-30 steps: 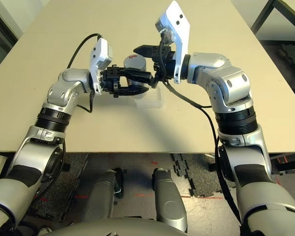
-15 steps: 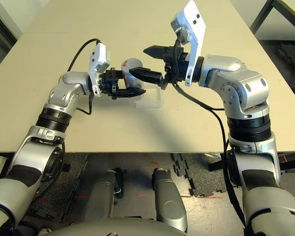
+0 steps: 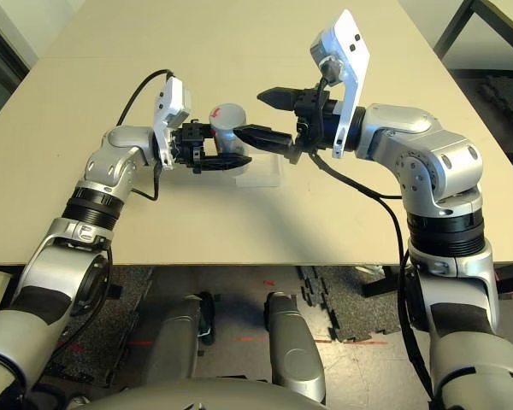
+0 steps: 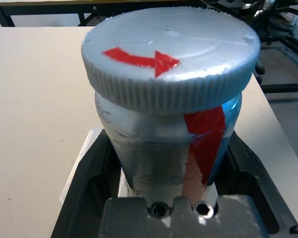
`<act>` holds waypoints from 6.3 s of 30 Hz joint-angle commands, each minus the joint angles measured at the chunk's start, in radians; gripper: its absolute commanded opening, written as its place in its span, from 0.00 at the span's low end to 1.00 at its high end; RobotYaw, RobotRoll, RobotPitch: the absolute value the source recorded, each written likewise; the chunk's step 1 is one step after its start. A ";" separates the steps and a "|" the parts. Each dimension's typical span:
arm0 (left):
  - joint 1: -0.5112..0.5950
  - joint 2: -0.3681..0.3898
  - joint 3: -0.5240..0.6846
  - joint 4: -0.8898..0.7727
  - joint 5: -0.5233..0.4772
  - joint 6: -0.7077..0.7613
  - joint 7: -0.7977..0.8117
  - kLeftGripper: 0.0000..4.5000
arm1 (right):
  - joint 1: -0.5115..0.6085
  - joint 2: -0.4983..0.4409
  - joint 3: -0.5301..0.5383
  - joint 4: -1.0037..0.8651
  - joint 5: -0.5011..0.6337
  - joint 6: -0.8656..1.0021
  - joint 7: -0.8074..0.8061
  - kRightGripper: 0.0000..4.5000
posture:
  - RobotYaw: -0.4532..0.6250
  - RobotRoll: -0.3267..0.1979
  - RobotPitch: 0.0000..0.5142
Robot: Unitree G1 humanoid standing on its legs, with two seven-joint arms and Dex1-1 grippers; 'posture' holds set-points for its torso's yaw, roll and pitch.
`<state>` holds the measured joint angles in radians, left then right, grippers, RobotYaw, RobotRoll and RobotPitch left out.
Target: Pour the medicine from the bottle into the box.
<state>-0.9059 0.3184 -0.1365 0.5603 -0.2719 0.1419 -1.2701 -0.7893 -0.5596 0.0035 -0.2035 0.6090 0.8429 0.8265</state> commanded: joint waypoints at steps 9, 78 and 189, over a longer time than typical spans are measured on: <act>-0.012 -0.012 -0.009 -0.033 0.005 0.009 -0.004 0.62 | -0.078 0.056 0.104 0.046 -0.069 -0.025 0.000 1.00 | 0.25 0.62 0.31; -0.171 -0.124 0.254 0.625 0.155 -0.368 0.923 0.62 | -0.123 0.364 -0.136 1.038 -0.470 -0.715 -0.743 0.57 | 0.29 0.62 0.30; -0.144 -0.173 0.328 0.636 0.228 -0.394 1.045 0.62 | 0.073 0.362 -0.166 0.358 -0.413 -0.330 -0.771 1.00 | 0.30 0.62 0.35</act>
<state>-1.0662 0.1391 0.2017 1.1911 -0.0516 -0.2580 -0.2344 -0.7219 -0.2067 -0.1335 0.1256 0.2226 0.5728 0.1068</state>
